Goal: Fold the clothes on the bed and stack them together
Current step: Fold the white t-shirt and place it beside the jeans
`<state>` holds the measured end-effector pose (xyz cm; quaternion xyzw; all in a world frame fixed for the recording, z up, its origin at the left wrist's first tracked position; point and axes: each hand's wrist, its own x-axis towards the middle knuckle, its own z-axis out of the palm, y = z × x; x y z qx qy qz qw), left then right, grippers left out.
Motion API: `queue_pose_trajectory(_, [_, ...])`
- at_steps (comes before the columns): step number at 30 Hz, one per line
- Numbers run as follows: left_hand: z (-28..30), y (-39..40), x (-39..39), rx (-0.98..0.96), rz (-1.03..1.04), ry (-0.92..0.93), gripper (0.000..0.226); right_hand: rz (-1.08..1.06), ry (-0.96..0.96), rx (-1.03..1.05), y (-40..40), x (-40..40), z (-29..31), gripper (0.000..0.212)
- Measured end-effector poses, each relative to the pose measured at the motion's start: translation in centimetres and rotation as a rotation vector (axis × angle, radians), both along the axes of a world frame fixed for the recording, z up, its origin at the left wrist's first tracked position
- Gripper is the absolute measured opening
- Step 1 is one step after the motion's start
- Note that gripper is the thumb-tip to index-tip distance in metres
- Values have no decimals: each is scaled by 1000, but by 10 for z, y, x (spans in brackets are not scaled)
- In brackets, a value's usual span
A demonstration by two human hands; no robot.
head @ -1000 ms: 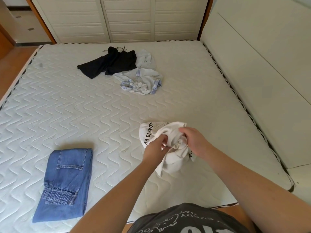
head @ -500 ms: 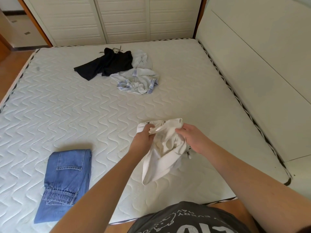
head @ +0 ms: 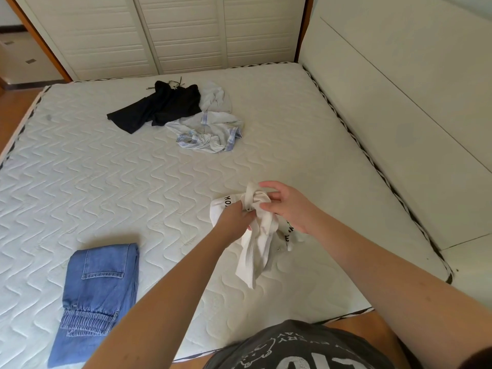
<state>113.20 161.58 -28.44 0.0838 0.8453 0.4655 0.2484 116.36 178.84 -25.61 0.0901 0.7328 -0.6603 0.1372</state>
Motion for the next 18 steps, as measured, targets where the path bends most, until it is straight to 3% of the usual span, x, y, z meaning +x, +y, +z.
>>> queue_pose_trajectory(2, [3, 2, -2, 60, 64, -23, 15, -49, 60, 102, 4, 3, -5, 41])
queue_pose_trajectory(5, [5, 2, -4, 155, 194, -72, 9, -302, 75, 283, 7, 12, -21, 20])
queue_pose_trajectory(7, [5, 2, -7, 190, 260, -104, 13, -379, -2, 307, 9, 23, -36, 23])
queue_pose_trajectory(12, [7, 4, -12, 271, 307, -116, 11, 61, -148, 238, 2, 49, -66, 47])
queue_pose_trajectory(18, [7, 0, -14, 252, 329, -117, 10, -40, -10, 295, -7, 39, -71, 19])
